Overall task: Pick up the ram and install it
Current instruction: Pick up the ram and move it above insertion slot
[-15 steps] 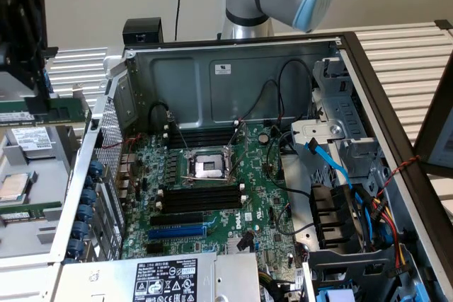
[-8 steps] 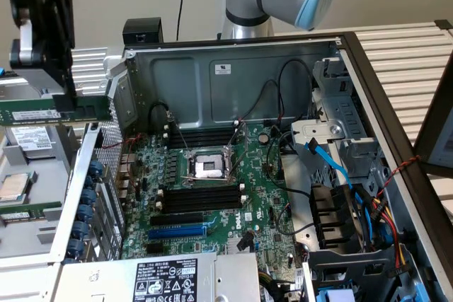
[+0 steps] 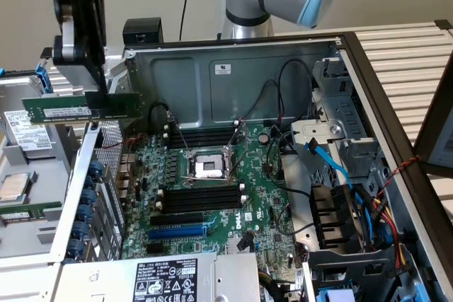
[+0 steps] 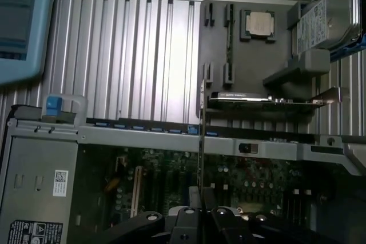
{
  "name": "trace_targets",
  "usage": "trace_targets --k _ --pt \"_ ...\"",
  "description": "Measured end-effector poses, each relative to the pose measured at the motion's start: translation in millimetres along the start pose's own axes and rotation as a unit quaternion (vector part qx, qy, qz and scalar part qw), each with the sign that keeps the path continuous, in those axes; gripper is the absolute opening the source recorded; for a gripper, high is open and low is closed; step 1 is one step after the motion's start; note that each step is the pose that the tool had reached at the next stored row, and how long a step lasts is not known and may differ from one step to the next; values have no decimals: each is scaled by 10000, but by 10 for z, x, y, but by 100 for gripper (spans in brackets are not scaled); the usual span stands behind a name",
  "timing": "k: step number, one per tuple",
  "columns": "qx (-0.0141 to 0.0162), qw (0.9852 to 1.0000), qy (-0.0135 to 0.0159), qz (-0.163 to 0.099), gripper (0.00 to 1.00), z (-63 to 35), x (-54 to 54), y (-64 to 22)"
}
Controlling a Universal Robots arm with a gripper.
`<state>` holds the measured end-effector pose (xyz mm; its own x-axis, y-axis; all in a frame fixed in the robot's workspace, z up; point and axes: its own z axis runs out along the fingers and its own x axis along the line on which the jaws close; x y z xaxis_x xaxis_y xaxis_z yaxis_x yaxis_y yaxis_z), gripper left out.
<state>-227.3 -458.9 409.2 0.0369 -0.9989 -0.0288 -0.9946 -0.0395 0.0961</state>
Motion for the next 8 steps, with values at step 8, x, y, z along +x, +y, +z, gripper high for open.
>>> trace_targets --k 8 --pt "0 10000 -15 -11 13 -36 13 -365"
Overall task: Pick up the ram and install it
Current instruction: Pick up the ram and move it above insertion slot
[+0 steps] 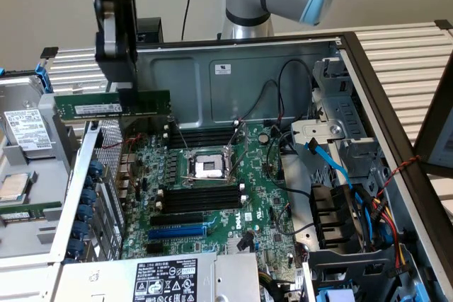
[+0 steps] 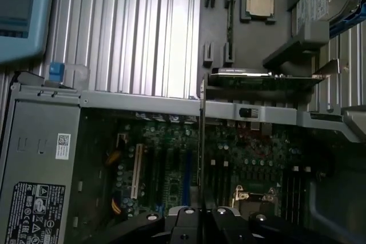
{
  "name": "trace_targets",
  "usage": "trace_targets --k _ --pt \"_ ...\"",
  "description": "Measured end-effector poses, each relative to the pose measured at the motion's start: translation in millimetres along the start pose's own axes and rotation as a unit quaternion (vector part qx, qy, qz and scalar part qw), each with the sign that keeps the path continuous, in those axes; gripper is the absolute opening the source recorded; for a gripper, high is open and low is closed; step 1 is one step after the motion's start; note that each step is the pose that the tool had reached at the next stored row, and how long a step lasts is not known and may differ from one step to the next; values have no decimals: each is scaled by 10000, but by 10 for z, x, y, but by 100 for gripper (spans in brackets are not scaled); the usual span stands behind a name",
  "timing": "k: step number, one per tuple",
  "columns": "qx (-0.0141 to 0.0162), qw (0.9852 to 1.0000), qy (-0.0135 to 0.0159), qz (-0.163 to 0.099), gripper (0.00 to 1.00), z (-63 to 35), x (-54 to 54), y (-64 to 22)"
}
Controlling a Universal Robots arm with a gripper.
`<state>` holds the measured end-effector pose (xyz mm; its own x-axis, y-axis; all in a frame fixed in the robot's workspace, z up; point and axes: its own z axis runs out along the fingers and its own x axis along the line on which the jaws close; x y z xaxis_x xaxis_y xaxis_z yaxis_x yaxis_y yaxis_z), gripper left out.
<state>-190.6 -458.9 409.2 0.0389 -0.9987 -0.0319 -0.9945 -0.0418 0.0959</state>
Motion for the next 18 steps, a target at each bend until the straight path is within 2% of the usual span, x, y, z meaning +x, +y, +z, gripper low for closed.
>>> trace_targets --k 3,11,18 --pt "-1 10000 -14 -3 13 -13 3 -134" --pt "-1 10000 -19 -4 13 -20 -71 -482" --pt "-1 10000 -22 -5 13 -10 -249 -635"
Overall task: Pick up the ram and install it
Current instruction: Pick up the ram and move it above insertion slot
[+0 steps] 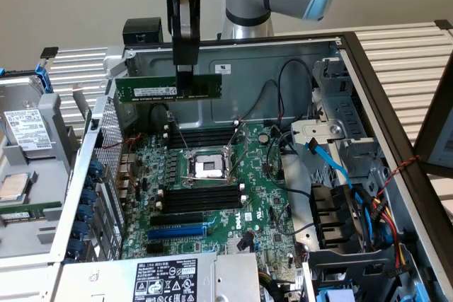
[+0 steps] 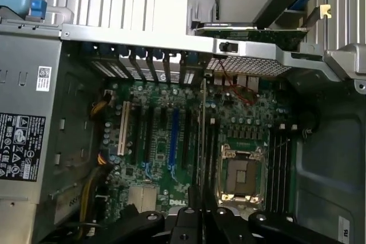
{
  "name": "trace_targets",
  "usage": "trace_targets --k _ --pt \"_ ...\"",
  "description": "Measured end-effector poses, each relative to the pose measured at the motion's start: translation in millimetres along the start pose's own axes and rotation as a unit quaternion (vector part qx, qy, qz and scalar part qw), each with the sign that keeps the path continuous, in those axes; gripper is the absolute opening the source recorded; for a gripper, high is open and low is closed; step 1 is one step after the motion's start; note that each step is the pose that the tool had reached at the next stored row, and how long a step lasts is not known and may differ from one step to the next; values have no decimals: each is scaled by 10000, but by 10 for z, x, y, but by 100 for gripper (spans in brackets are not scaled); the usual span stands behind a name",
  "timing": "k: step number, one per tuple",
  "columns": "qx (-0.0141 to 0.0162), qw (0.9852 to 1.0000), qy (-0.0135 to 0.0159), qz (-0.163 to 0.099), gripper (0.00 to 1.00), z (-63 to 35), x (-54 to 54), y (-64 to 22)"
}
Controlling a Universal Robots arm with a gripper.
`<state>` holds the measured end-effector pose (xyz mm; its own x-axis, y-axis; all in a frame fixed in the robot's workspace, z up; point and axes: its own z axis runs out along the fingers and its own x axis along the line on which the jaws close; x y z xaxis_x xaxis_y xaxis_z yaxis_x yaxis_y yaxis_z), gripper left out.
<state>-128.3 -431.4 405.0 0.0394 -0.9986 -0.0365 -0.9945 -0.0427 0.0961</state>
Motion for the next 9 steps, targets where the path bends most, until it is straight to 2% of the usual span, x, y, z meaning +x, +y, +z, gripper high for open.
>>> trace_targets --k 4,7,9 --pt "0 10000 -5 -1 13 3 -93 -97" --pt "0 10000 -35 -3 13 -9 -105 -224" --pt "-1 10000 -43 -5 13 -16 -124 -301"
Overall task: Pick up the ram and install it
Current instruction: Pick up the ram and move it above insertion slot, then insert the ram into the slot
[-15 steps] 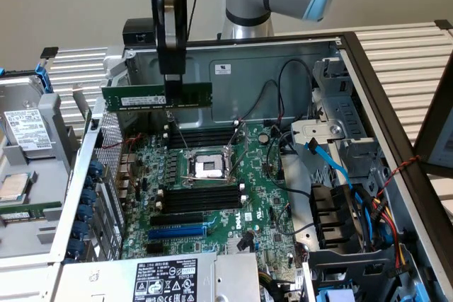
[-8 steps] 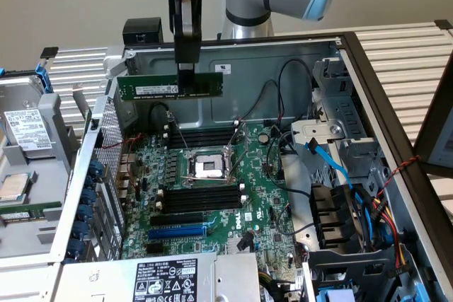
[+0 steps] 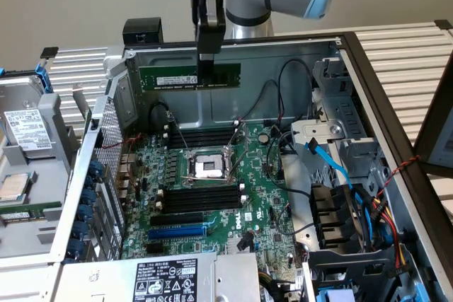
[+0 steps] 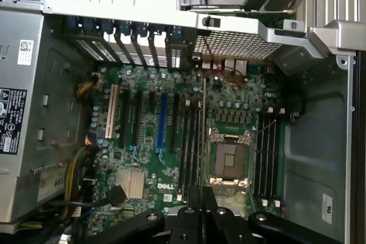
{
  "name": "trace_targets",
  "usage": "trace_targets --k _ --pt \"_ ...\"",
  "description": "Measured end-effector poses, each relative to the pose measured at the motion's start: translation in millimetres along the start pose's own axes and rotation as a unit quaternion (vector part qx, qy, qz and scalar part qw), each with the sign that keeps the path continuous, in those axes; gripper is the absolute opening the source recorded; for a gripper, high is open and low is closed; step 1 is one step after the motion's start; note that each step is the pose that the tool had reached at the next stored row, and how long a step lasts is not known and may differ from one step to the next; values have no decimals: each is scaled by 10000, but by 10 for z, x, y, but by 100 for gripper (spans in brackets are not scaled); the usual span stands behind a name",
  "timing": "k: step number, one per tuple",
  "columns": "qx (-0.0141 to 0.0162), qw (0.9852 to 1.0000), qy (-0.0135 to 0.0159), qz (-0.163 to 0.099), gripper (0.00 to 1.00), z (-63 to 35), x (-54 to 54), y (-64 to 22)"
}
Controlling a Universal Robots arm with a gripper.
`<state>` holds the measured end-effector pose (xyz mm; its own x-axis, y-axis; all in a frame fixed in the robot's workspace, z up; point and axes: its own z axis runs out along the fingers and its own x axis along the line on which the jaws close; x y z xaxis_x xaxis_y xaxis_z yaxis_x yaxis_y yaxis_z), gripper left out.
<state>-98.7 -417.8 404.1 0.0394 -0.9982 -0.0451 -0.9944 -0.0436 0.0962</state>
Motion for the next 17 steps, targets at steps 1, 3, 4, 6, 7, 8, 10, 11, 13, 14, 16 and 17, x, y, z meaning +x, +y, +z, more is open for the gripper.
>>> trace_targets --k 1,3,4,6,7,8,10,11,13,14,16,17 --pt "-1 10000 0 1 13 1 -35 -14" --pt "-1 10000 0 0 13 6 -124 -30" --pt "-1 10000 0 0 13 9 -171 -37" --pt "-1 10000 0 0 13 13 -244 -43" --pt "-1 10000 1 1 13 12 -244 -42" --pt "-1 10000 1 0 13 12 -244 -43" --pt "-1 10000 0 0 13 13 -246 -43" --pt "-1 10000 1 0 13 13 -247 -43" --pt "-1 10000 1 0 13 13 -248 -43" --pt "-1 10000 1 0 13 13 -248 -43" --pt "-1 10000 1 0 13 13 -250 -43" --pt "-1 10000 1 1 13 13 -250 -43"
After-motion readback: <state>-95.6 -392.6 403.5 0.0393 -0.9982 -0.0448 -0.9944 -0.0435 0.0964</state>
